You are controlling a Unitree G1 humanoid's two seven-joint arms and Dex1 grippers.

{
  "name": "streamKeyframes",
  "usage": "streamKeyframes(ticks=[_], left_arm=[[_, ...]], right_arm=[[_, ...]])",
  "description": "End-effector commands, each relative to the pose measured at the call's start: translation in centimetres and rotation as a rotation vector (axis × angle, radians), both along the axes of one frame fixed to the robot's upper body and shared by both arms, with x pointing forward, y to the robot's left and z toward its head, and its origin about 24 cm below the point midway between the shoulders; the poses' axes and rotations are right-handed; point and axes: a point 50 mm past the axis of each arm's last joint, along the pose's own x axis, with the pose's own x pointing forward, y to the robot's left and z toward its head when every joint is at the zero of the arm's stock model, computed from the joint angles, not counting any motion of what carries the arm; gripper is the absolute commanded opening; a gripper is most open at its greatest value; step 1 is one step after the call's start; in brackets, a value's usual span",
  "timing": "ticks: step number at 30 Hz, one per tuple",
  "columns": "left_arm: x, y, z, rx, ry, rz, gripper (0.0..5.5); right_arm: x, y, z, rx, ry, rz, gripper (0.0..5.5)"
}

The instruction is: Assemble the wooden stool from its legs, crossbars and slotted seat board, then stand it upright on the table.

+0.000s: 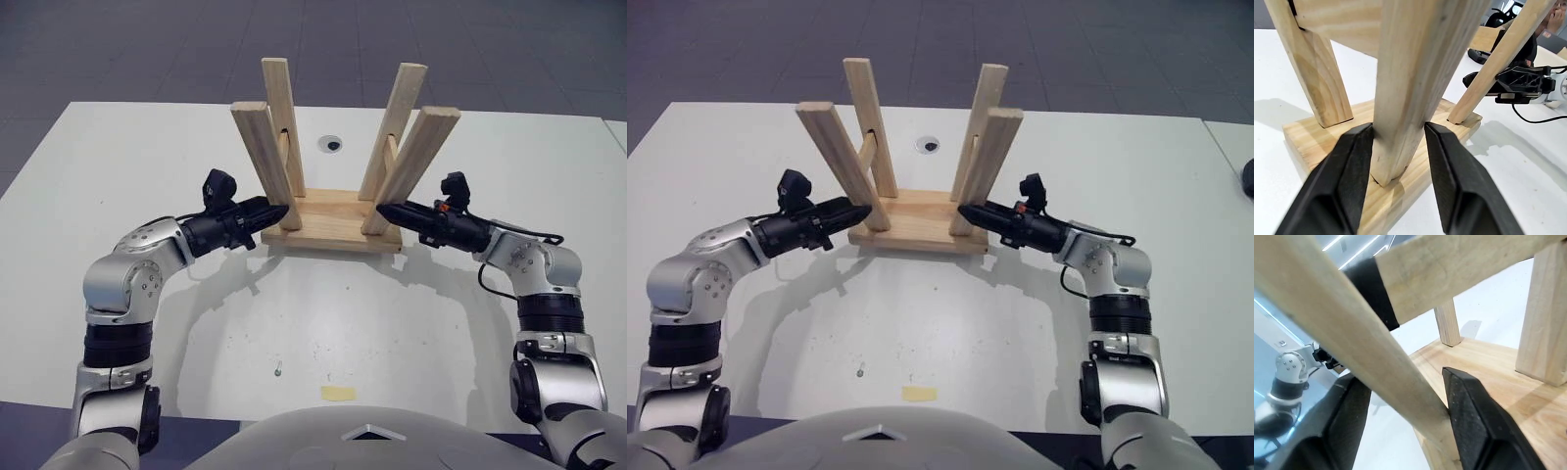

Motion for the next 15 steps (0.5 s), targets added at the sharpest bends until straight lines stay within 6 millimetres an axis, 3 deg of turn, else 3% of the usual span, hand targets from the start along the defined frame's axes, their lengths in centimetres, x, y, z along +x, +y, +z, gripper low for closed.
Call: streamKeyframes(ticks=[1, 7, 11, 15], left_arm=[[-1.1, -0.3, -0.2, -0.150, 0.143, 0.036, 1.64], [0.6, 1.1, 2.9, -0.288, 0.140, 0.273, 1.63], [1.4, 2.1, 3.6, -0.308, 0.166, 0.402, 1.53], [1.4, 2.6, 4.0, -0.307, 0.150, 0.414, 2.33]], right_arm=[[-1.7, 0.8, -0.6, 0.124, 0.197, -0.010, 2.29], [-0.8, 1.4, 3.0, 0.227, 0.188, -0.130, 1.84], [0.7, 1.9, 5.4, 0.208, 0.158, -0.207, 2.50], [1.7, 0.8, 5.4, 0.119, 0.167, -0.298, 3.16]])
